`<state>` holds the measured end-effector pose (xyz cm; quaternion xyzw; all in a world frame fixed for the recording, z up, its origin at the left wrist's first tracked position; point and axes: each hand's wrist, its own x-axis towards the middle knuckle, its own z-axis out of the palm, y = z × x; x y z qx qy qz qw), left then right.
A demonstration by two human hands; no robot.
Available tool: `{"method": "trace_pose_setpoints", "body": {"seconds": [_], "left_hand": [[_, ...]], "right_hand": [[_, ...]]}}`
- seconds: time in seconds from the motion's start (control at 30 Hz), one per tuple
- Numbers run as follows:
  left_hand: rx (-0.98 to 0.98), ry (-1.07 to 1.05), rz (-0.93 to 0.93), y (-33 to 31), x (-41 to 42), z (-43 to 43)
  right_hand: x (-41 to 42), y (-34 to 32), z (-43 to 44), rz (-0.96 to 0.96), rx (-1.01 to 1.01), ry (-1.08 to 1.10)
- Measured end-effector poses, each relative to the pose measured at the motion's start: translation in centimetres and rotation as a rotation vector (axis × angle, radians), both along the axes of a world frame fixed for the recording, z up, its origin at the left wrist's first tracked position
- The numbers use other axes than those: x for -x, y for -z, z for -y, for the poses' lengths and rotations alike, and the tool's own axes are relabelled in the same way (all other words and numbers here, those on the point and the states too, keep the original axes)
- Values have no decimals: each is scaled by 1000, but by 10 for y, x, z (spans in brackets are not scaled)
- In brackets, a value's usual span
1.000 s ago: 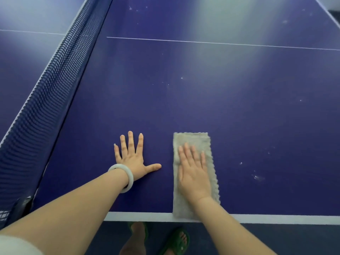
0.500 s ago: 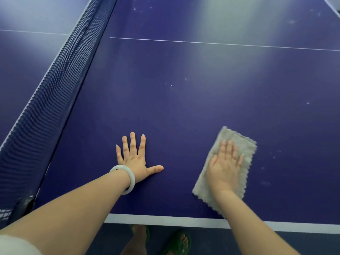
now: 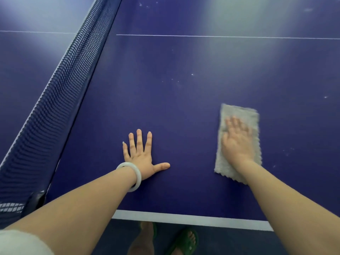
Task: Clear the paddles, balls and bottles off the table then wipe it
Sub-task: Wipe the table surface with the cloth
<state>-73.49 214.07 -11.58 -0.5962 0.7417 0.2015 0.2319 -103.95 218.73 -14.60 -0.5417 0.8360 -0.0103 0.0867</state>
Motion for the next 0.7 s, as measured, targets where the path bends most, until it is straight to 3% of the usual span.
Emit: {"method": "trace_pose_setpoints", "body": {"seconds": [0.07,0.13,0.2,0.3,0.4,0.47,0.57,0.7], "left_hand": [[6,-3,-3,0,0,0],[-3,-4,-6,-1,0,0],[-8,-3,-10,-2,0,0],[-3,0,2,-3,0,0],[10,-3,-1,-2,1,0],[5,-8,-6,-4,1,0],[6,-4,-14,-5,1,-1],[81,14,-48,-11,9,-6]], "right_hand": [[9,-4,-19,0,-18,255],[-22,-4,-26,10,1,359],[-71,-2,-27,57,34,281],[-133,1,-49,58,80,-115],[-116,-5,-95,52,27,-394],[-76,-7,-120,12,35,-376],[-25,-6,-136,-40,-1,-171],[-13,-3,-130,-51,6,-106]]}}
